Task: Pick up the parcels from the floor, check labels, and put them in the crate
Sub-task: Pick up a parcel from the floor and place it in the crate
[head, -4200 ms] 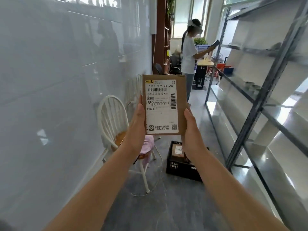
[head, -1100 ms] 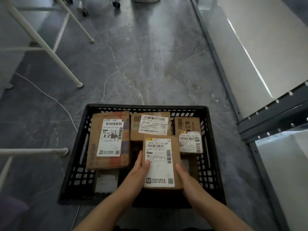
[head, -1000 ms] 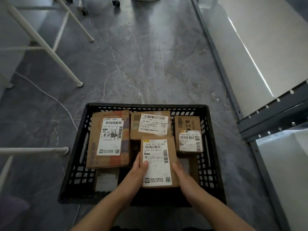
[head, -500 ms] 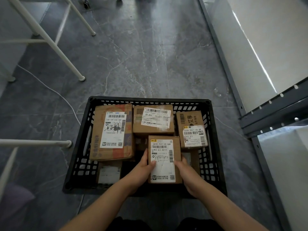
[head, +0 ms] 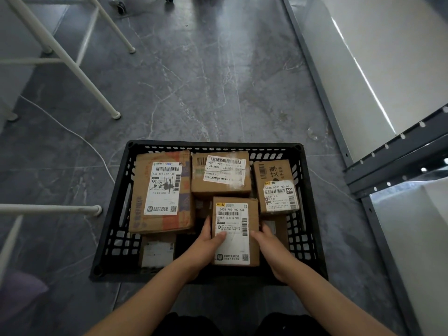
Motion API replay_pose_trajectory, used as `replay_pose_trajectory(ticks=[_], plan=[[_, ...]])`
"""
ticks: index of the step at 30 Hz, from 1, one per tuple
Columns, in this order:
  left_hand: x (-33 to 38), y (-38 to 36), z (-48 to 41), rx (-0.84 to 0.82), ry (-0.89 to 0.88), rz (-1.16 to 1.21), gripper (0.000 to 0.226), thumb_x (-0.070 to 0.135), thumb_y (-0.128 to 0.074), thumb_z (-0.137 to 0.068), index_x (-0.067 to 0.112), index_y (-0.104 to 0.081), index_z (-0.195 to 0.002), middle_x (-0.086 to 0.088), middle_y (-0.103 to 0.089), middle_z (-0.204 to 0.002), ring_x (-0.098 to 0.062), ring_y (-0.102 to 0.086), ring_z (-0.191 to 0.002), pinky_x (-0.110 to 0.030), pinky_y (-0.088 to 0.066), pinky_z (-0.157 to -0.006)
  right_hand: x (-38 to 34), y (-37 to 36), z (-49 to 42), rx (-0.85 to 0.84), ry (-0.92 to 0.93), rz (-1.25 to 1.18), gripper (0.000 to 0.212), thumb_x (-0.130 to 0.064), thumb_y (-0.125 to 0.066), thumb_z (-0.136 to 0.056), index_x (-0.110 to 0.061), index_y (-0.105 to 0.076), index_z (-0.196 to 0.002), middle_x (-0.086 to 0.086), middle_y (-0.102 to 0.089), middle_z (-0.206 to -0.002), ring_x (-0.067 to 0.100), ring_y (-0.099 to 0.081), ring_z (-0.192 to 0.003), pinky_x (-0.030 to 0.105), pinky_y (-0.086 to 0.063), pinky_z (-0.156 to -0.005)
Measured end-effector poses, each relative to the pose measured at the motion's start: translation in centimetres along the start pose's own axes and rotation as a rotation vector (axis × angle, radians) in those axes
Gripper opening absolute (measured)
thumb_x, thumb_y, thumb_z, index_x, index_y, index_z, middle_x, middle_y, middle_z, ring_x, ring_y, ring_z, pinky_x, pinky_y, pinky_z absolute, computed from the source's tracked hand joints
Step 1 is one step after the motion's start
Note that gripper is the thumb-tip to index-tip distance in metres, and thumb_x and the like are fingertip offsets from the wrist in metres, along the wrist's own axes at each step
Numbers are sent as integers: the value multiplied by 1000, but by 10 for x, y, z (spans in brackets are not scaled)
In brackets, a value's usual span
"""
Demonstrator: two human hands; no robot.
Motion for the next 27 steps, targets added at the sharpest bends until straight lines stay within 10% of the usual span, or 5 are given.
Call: replay_pose_trajectory(ticks=[5,11,16,20,27], plan=[[32,27,19,288,-126,-108,56,29,-49,-97,19,-27,-148,5,-45,-140,-18,-42,-132,-27,-33,-101,-31,27,25,214,137,137,47,-24,-42,-98,-22,-32,-144,-1,-45,-141,17,-41,-130,27,-31,-91],[51,73,47,548,-468,-674,26,28,-64,-86,24,-60,-111,10,-60,-103,-11,-61,-96,-27,-52,-78,-49,63,35,479,289,504,40,-21,-51,-94,-17,-45,-133,3,-50,-133,7,-48,-100,18,-40,-74],[39,88,24,638,-290,-1053,101,72,-56,-73,28,-10,-151,-2,-2,-160,-25,0,-147,-50,-5,-116,-60,50,22,599,498,1152,72,-35,-59,-87,-25,-21,-147,7,-9,-156,26,-10,-144,37,-23,-114],[34,92,1,589,-200,-1174,100,71,-43,-81,29,17,-149,-3,31,-155,-28,26,-143,-62,8,-114,-55,45,-11,500,467,1386,83,-44,-49,-91,-36,14,-146,8,21,-156,34,25,-141,49,8,-115],[18,116,0,542,-286,-1294,103,79,-15,-61,31,18,-146,3,32,-153,-23,28,-142,-60,11,-112,-55,27,-21,638,465,1285,71,-38,-40,-96,-35,11,-146,11,10,-159,39,14,-143,47,12,-111]])
Point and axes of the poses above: each hand's wrist, its own z-axis away from the middle knuckle, its own y-axis out of the back of the hand, x = y × z, the point moved 5 cm from there along -z, towards the middle knuckle
